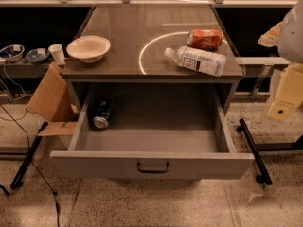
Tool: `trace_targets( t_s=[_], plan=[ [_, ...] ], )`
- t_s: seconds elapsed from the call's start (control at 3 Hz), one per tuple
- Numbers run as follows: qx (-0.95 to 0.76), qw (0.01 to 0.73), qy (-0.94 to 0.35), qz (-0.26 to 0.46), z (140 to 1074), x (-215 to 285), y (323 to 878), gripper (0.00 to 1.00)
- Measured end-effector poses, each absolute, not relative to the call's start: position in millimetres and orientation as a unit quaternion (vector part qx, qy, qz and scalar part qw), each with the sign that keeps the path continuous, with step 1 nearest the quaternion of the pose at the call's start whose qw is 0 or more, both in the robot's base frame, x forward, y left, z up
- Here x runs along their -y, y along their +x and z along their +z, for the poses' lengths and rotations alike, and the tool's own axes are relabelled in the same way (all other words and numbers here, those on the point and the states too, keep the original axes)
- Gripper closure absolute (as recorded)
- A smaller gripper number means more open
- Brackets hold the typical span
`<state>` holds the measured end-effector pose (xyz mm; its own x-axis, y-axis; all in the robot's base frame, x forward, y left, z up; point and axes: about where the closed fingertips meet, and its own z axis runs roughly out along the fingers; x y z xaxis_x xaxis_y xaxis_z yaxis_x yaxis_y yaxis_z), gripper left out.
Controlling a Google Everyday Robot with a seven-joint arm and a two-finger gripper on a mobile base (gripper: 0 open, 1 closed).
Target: Pick pepsi can from top drawer and place on counter
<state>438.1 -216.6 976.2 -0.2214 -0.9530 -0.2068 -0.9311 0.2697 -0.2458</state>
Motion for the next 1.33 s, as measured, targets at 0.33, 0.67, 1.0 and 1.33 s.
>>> trace_targets(
  t_s=[0.33, 0.67, 1.0, 1.33],
  plan=[
    [-0.781, 0.159, -0.603, -0.034, 976, 217, 438, 0.00],
    [-0.785, 0.161, -0.597, -0.020, 975, 203, 448, 0.00],
    [-0.804, 0.163, -0.571, 0.033, 963, 175, 470, 0.00],
    [-0.828, 0.164, -0.530, 0.080, 957, 158, 483, 0.00]
  ],
)
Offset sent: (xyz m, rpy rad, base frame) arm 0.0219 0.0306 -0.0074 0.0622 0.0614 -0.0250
